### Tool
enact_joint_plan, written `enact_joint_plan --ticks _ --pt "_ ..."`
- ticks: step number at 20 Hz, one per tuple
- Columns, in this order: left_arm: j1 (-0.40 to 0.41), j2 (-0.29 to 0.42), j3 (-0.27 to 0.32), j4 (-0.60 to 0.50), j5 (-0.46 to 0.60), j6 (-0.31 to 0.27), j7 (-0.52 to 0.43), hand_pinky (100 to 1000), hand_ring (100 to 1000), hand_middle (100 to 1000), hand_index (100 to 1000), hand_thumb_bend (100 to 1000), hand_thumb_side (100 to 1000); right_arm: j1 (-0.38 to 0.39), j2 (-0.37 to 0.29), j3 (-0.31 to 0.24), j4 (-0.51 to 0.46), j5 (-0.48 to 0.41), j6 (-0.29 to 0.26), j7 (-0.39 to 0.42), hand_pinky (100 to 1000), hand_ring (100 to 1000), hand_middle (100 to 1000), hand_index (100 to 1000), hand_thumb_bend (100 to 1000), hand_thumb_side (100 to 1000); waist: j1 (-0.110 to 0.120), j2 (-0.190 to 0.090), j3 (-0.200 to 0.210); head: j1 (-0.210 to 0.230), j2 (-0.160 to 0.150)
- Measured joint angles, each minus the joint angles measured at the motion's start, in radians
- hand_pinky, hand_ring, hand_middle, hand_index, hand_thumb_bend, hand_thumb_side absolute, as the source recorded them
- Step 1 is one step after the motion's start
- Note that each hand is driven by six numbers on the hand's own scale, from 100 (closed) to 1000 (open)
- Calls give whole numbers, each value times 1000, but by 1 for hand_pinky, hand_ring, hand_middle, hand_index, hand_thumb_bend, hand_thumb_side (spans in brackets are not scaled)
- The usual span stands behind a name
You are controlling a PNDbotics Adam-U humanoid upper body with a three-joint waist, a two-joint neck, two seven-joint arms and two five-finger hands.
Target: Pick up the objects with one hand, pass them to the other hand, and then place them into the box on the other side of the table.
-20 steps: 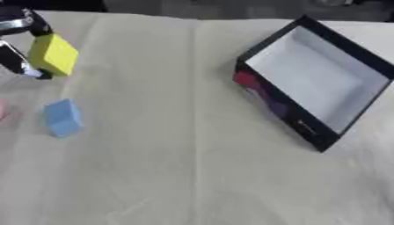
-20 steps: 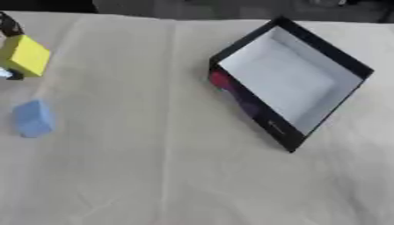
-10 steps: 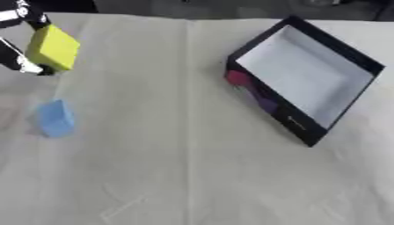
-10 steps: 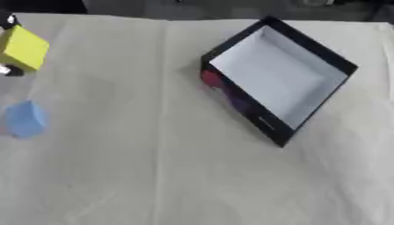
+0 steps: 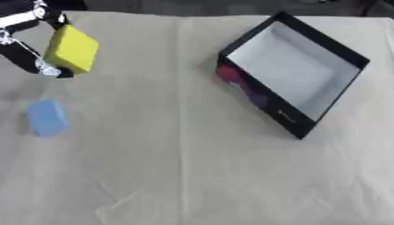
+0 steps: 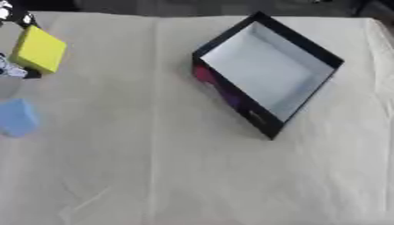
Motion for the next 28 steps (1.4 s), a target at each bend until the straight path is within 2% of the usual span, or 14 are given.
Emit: enact_joint_plan --ticks 2,3,6,12,16,20,22,28 --pt "12 -21 -6 -20 -1 7 22 756 603 498 494 100 143 -36 -12 24 0 12 22 28 772 967 928 992 100 150 -3 -4 3 -8 2" --pt "17 -34 -7 -29 0 11 31 756 602 498 494 100 149 -53 -17 36 0 19 33 41 773 967 930 992 100 186 -5 -7 5 -13 3" --pt "29 -69 -11 -52 4 22 53 758 598 495 493 100 191 -106 -26 70 0 44 61 78 779 968 931 986 100 149 -10 -11 9 -27 10" --pt "61 -145 -12 -106 28 45 72 761 594 493 490 100 253 -204 -26 139 22 106 97 145 783 971 936 984 100 139 -20 -13 20 -55 19" --pt "78 -182 -15 -136 38 56 84 763 592 491 490 100 279 -248 -25 180 46 133 110 181 784 971 938 983 100 125 -26 -20 33 -72 19" --pt "87 -226 -19 -155 37 66 100 763 590 491 493 100 300 -285 -23 220 76 157 123 212 784 972 941 984 100 164 -34 -24 45 -90 19" --pt "90 -249 -21 -159 34 71 112 765 587 489 491 100 341 -300 -19 238 93 170 129 225 785 973 942 985 100 167 -37 -31 51 -99 18" --pt "95 -311 -23 -159 17 77 148 762 583 482 490 100 363 -331 -6 282 140 212 135 257 789 974 945 986 100 160 -41 -33 67 -121 16"
